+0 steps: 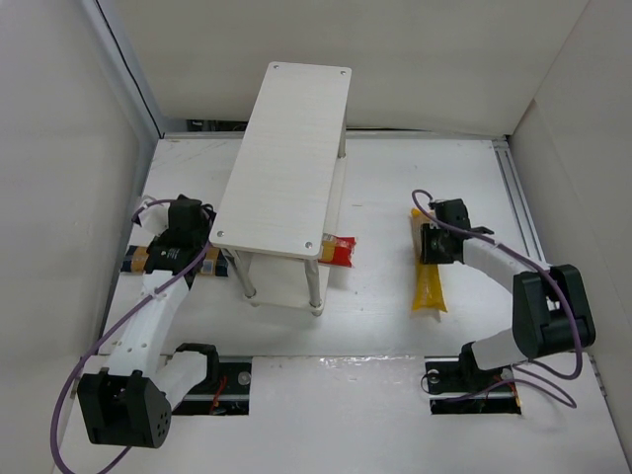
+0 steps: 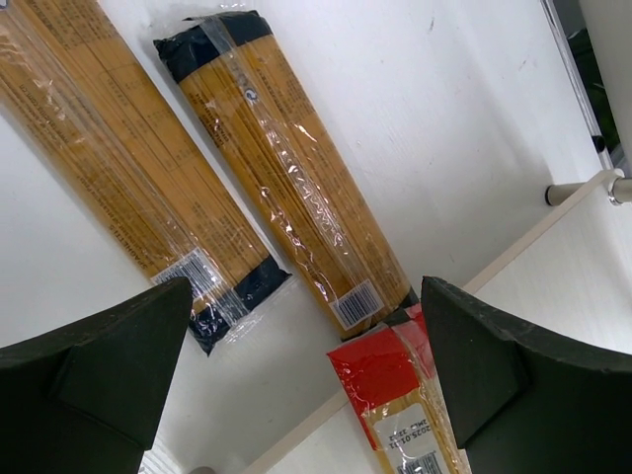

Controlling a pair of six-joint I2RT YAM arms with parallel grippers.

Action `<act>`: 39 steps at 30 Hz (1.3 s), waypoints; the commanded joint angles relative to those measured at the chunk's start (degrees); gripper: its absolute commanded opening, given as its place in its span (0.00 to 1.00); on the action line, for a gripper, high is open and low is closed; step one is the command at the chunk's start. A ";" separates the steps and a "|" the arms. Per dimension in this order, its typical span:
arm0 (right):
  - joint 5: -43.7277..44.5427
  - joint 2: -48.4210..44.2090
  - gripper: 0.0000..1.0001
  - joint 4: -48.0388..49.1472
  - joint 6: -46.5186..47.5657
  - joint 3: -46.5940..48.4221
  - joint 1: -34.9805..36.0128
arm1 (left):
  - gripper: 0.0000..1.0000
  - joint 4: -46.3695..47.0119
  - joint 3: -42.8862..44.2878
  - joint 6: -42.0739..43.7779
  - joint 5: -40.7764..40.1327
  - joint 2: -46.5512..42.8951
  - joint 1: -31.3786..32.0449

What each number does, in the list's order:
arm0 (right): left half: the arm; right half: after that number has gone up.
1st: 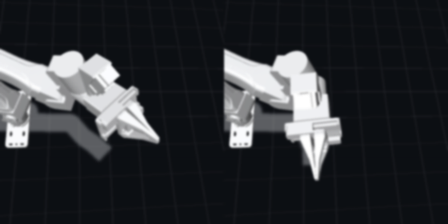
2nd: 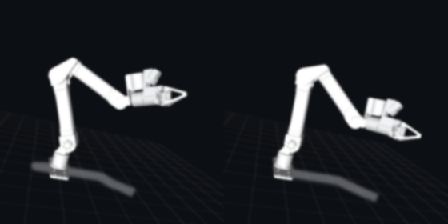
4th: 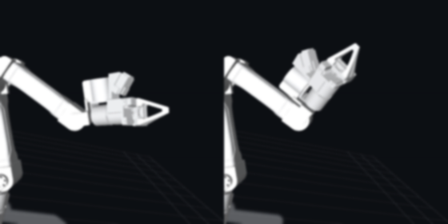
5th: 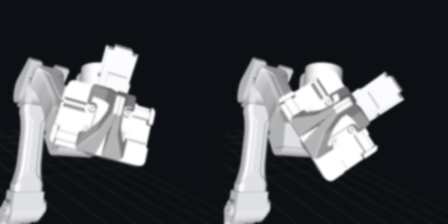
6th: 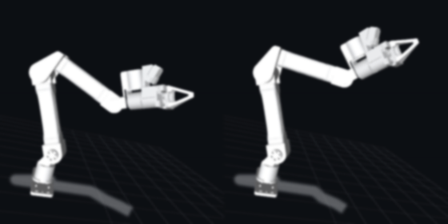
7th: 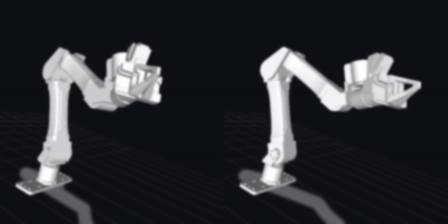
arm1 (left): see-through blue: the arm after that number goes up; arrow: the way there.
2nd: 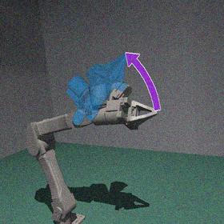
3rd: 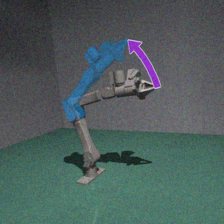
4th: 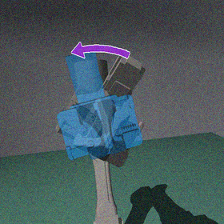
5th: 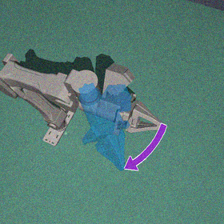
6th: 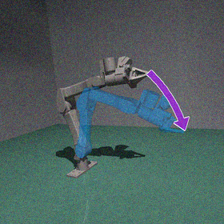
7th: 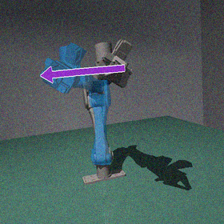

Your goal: Place and organize the pasta boxes and bags onto the shelf

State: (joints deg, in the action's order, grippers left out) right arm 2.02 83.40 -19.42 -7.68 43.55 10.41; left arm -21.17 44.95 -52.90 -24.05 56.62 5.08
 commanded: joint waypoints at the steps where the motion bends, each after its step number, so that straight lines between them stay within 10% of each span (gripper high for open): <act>1: 3.95 0.80 0.33 -2.64 -3.39 1.36 0.75 | 0.99 -0.89 2.34 -0.18 -1.96 -0.90 -0.34; 3: 4.57 -0.41 0.04 -1.94 -3.39 1.36 0.75 | 0.99 -0.89 2.34 -0.18 -2.48 -1.42 -0.34; 5: 3.96 -1.64 0.00 -1.33 -1.47 2.23 0.75 | 0.99 -0.37 2.34 -0.18 -2.49 -1.43 -0.34; 14: -24.20 -9.74 0.00 14.22 15.84 9.17 1.89 | 0.99 1.39 2.34 0.87 0.32 1.82 -0.34; 25: -51.66 11.86 0.00 17.31 32.28 34.92 7.33 | 0.99 2.62 1.81 2.63 4.01 3.50 -4.99; 39: -44.03 31.47 0.00 17.31 34.75 58.84 16.65 | 0.99 4.21 1.19 2.63 2.96 6.57 -4.99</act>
State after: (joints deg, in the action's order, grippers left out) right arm -40.51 115.24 -9.67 25.52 96.01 25.36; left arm -18.31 45.06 -51.03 -20.14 62.94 0.25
